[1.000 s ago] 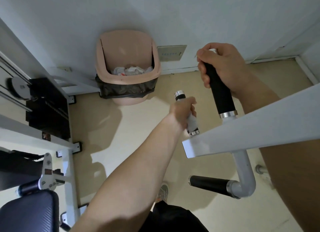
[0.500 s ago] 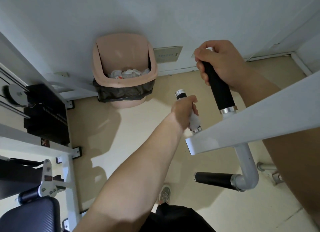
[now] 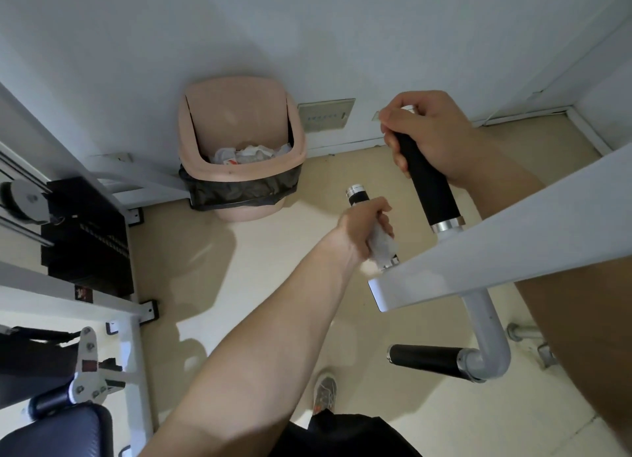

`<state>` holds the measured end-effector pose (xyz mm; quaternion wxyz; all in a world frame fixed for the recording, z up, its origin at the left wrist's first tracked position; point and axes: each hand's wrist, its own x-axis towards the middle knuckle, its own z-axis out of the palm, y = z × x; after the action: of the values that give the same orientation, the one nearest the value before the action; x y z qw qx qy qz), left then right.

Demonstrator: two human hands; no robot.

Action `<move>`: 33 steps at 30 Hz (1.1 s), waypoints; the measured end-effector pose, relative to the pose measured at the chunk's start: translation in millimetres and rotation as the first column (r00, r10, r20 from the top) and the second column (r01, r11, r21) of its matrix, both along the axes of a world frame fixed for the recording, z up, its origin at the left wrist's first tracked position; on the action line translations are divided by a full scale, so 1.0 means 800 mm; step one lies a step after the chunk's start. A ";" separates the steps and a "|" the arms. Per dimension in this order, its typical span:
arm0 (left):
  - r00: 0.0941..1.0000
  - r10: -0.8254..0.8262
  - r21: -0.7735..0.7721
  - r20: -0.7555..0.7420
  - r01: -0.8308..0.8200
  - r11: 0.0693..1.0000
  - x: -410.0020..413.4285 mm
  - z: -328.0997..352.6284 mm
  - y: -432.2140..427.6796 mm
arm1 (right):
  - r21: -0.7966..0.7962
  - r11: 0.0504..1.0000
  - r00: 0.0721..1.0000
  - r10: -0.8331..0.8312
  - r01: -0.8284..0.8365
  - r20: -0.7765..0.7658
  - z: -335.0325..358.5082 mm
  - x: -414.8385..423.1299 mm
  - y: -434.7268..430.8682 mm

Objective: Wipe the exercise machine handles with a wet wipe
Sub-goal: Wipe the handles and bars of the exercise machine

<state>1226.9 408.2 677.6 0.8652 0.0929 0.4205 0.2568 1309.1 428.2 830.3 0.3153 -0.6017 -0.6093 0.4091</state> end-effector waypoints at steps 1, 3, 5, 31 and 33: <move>0.994 0.044 0.042 -0.101 -0.040 0.998 0.004 0.008 0.009 | 0.000 1.000 1.000 -0.001 0.001 0.000 0.000 0.000 -0.001; 0.975 0.127 0.129 -0.184 -0.104 0.986 0.006 0.008 0.016 | 0.002 1.000 1.000 0.003 -0.003 -0.001 0.000 -0.001 -0.001; 0.986 0.164 0.090 -0.024 -0.161 0.983 0.011 0.000 0.015 | 0.001 1.000 1.000 0.006 -0.006 0.010 0.000 0.002 0.002; 0.993 0.021 -0.004 0.119 -0.021 1.000 -0.006 -0.004 -0.003 | 0.025 0.999 0.999 0.035 -0.035 0.011 -0.001 -0.001 0.003; 0.995 0.095 0.006 -0.018 -0.095 0.996 -0.009 0.009 0.020 | 0.022 0.999 0.999 0.035 -0.035 -0.008 -0.003 -0.003 0.002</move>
<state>1219.6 424.1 684.5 0.8480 0.0773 0.4315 0.2977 1307.0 430.0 827.8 0.3174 -0.5856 -0.6229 0.4104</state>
